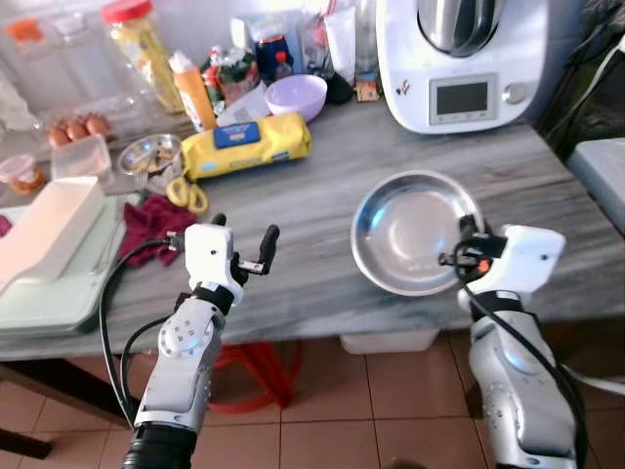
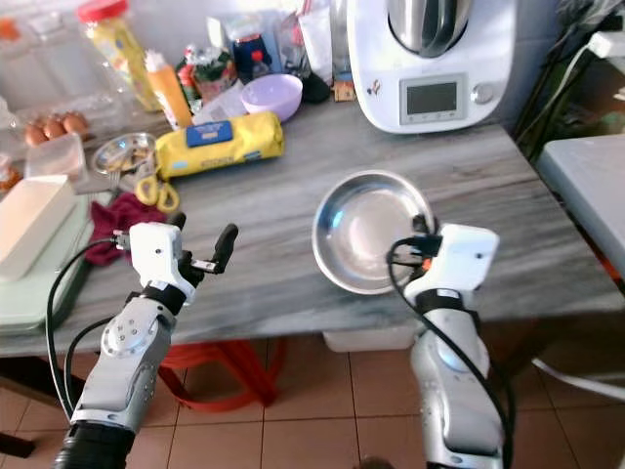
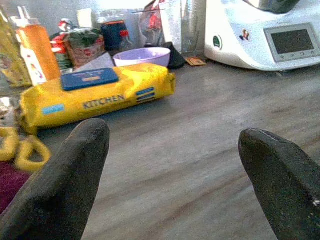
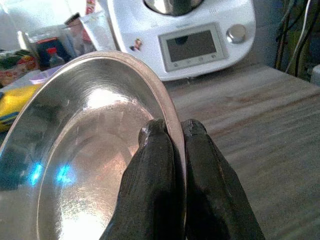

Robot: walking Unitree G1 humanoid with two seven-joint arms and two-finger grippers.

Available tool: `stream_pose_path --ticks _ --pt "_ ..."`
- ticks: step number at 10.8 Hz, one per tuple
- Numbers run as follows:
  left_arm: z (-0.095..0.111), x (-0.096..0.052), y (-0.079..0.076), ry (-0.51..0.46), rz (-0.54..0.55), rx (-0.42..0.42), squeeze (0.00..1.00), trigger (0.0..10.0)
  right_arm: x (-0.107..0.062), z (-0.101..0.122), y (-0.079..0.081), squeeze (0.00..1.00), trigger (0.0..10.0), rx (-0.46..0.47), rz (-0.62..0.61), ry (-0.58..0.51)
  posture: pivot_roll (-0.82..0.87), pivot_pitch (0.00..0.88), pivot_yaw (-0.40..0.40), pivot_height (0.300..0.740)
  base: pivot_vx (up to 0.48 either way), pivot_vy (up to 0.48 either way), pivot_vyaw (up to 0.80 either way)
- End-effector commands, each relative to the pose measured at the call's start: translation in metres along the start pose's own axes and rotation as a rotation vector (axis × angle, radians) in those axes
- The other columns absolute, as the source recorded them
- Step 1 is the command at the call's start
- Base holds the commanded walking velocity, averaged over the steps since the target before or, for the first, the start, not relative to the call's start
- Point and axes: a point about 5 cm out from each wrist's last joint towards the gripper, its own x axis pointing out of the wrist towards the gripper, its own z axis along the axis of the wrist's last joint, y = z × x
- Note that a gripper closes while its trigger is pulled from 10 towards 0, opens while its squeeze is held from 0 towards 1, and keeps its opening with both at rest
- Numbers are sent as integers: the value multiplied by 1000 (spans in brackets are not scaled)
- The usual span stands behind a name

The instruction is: Setting the table

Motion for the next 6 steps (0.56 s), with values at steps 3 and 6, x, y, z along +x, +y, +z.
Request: stream_pose_path --ticks 3,6 --pt "-2 -15 19 28 -13 68 0 10000 0 -5 7 0 10000 66 29 37 -88 122 132 740 0 0 0" --pt "-1 -28 20 46 -201 25 0 10000 9 -13 18 0 10000 203 60 100 -75 131 131 740 0 0 0"
